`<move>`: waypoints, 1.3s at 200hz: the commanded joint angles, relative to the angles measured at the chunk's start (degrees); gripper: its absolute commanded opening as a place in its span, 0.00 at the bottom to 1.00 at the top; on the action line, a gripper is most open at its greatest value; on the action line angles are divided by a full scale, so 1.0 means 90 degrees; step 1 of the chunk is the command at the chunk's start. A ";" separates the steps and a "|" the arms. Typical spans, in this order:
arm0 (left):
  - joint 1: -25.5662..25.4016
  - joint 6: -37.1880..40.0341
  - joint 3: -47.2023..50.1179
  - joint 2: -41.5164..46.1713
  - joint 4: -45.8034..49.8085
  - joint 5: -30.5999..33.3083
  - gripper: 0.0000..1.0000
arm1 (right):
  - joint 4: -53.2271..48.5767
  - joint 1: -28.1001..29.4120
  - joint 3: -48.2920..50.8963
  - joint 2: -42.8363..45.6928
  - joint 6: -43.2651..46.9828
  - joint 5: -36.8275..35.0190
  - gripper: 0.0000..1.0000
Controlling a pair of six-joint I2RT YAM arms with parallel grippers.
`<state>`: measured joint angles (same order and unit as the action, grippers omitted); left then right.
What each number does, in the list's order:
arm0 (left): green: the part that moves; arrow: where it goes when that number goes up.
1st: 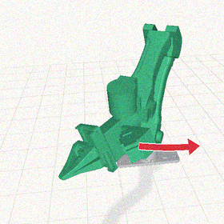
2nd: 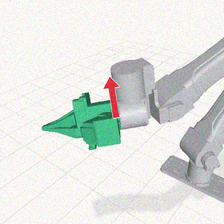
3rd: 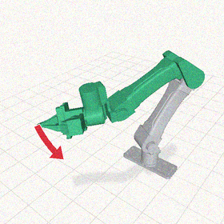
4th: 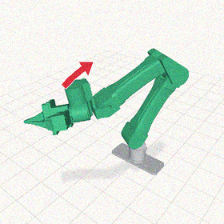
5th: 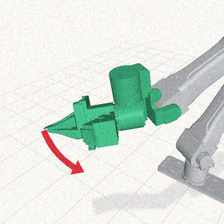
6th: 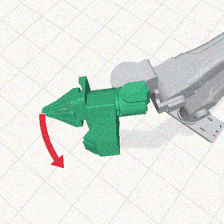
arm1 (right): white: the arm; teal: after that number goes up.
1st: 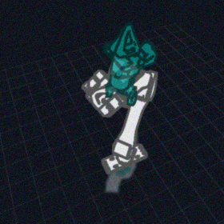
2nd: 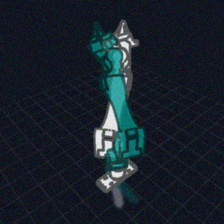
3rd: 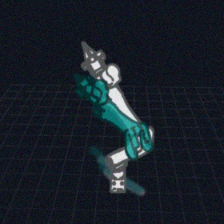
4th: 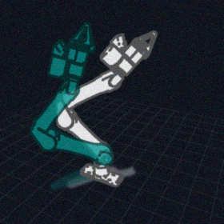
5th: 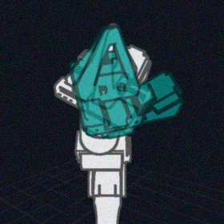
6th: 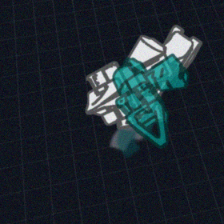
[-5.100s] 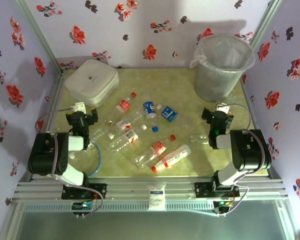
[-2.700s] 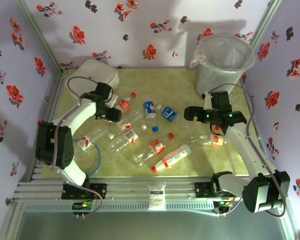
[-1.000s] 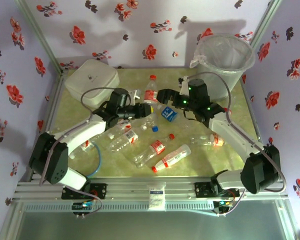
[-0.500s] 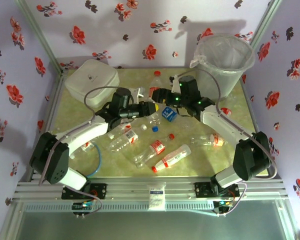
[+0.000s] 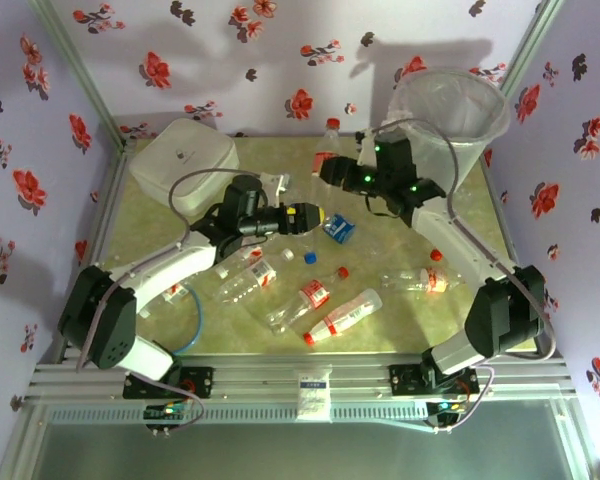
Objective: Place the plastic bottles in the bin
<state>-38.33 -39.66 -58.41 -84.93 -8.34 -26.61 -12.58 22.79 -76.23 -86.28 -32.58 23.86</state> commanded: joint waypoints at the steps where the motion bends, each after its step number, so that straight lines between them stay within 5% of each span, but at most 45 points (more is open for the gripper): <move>1: 0.0141 0.0202 0.0197 0.0559 0.0026 0.0012 0.90 | -0.0797 -0.0285 -0.0758 0.0364 0.0903 -0.0971 0.53; 45: 0.0303 0.0291 0.0835 0.1341 0.0865 0.0822 0.91 | -0.1999 -0.0813 -0.2448 0.0314 0.2351 -0.3865 0.51; 104: 0.0362 0.0303 0.1317 0.2347 0.1871 0.1732 0.91 | -0.1607 -0.1772 -0.4090 -0.0965 0.2717 -0.5990 0.51; 136: 0.0385 0.0158 0.1413 0.3003 0.2807 0.2456 0.90 | -0.1691 -0.1997 -0.5157 -0.2098 0.2841 -0.6077 0.50; 183: 0.0439 -0.0361 0.1431 0.3716 0.4266 0.3376 0.89 | -0.3468 -0.2051 -0.7779 -0.4208 0.2988 -0.6106 0.48; 260: 0.0807 -0.0884 0.1900 0.4407 0.4699 0.3526 0.89 | -0.4387 -0.2477 -0.7879 -0.5257 0.2414 -0.5024 0.44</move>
<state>-32.05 -45.17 -42.13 -46.13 31.18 3.03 -47.42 1.74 -144.97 -131.94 -8.60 -24.91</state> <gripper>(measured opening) 0.894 0.450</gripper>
